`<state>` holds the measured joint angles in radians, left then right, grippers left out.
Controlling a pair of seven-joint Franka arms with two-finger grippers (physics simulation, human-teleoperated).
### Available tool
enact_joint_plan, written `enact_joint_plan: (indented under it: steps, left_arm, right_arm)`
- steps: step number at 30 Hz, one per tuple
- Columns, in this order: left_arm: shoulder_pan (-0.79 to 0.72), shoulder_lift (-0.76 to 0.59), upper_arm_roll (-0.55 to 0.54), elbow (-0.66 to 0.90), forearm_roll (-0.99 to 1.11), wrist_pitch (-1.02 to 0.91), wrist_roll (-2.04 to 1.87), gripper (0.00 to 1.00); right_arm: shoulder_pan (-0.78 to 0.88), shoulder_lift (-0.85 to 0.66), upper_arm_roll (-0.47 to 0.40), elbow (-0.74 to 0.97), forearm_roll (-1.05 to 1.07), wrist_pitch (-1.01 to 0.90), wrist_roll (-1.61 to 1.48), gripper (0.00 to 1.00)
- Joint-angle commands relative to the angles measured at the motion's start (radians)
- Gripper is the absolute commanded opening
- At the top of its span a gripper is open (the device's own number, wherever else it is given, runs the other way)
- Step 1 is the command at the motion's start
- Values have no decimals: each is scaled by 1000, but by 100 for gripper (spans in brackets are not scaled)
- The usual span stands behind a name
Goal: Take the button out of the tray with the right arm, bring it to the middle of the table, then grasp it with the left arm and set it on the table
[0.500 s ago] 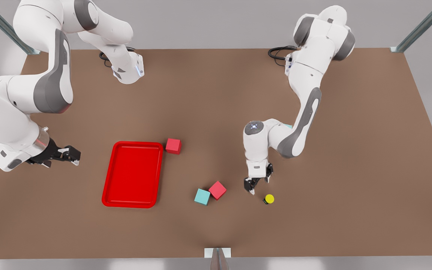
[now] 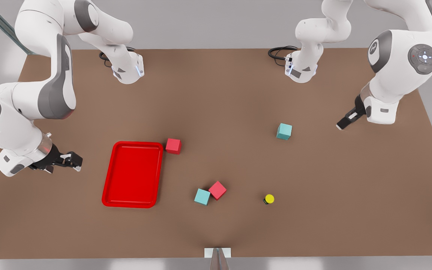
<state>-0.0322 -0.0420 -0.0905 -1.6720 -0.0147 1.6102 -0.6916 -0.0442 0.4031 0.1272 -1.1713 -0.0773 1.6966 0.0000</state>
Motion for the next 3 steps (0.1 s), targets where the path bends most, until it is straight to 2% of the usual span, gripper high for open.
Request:
enact_joint_plan:
  steps: [1, 3]
  left_arm:
    - [89, -4, 0, -3, -22, -33, 863, 100]
    - [89, -6, -12, -3, -22, -33, 863, 100]
  right_arm:
    - [1, -1, 0, -1, 1, 8, 11, 100]
    - [1, -1, 0, -1, 1, 8, 11, 100]
